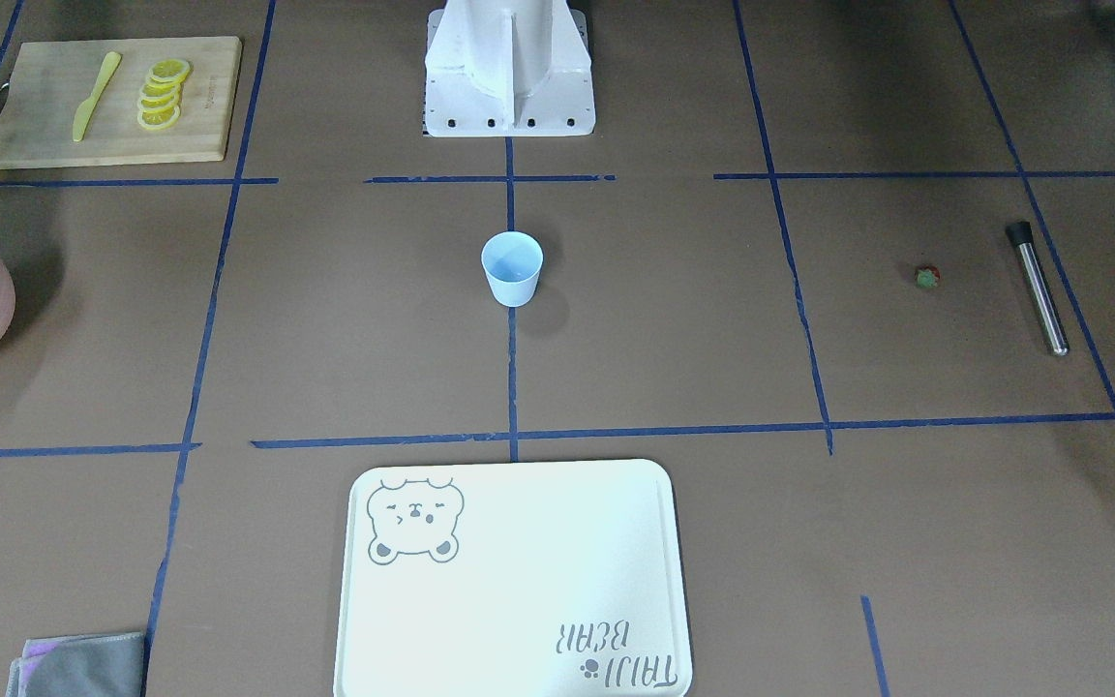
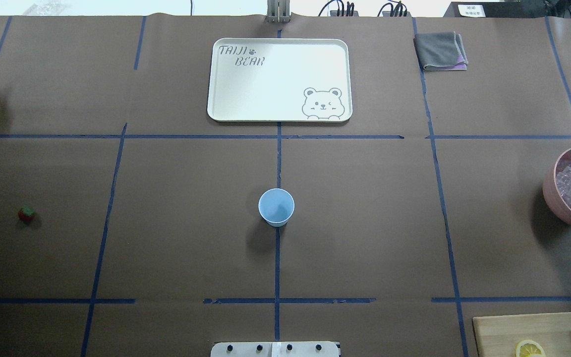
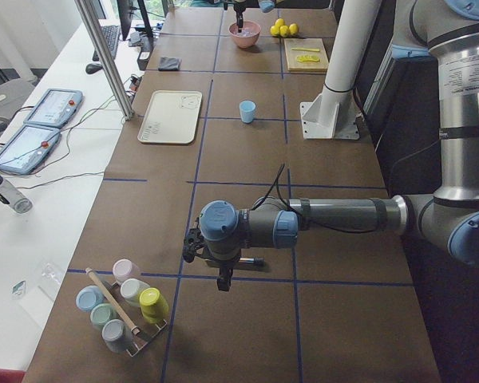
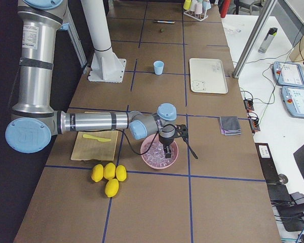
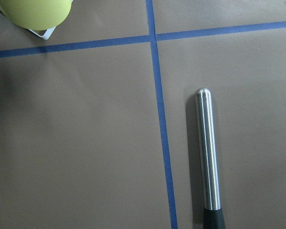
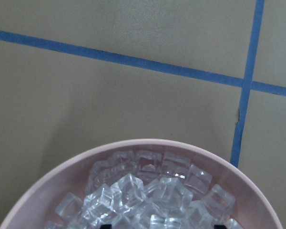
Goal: Mash ice and strawberries in cup
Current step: 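Lower the right gripper into the pink bowl and grasp an ice cube, then lift the ice cube out of the pink bowl with the right gripper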
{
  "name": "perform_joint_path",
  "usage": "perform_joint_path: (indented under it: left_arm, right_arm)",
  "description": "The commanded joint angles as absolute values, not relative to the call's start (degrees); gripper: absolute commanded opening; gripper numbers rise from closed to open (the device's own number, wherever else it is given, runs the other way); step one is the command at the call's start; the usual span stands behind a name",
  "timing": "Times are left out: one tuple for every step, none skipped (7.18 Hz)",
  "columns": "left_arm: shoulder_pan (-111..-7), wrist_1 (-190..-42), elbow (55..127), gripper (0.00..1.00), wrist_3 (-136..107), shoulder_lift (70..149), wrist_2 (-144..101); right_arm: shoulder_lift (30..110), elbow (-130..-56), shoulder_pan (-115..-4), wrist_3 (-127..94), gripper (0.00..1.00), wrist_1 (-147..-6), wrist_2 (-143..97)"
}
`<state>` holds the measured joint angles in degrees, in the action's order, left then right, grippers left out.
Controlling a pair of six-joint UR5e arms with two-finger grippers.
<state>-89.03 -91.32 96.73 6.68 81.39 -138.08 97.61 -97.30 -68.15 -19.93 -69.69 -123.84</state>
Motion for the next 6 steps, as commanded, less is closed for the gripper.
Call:
perform_joint_path:
  left_arm:
    - [-89.03, -91.32, 96.77, 1.0, 6.68, 81.39, -138.08]
    - [-89.03, -91.32, 96.77, 1.0, 6.68, 81.39, -138.08]
    - [-89.03, -91.32, 96.85, 1.0, 6.68, 81.39, -138.08]
    - [-89.03, -91.32, 96.77, 1.0, 6.68, 81.39, -138.08]
    - [-89.03, -91.32, 96.85, 1.0, 6.68, 81.39, -138.08]
    - [-89.03, -91.32, 96.86, 1.0, 6.68, 81.39, -138.16]
  right_arm:
    - [97.82, -97.29, -68.12, -19.86, 0.76, -69.7, -123.84]
    - [97.91, -97.29, -68.03, -19.86, 0.75, -69.7, -123.84]
    - [98.17, -97.29, -67.77, -19.86, 0.74, -69.7, -123.84]
    - [98.17, -97.29, -67.76, -19.86, 0.73, -69.7, -123.84]
    - [98.17, -97.29, -67.68, -19.86, 0.69, -69.7, -123.84]
    - [98.17, -97.29, -67.76, -19.86, 0.56, -69.7, -123.84]
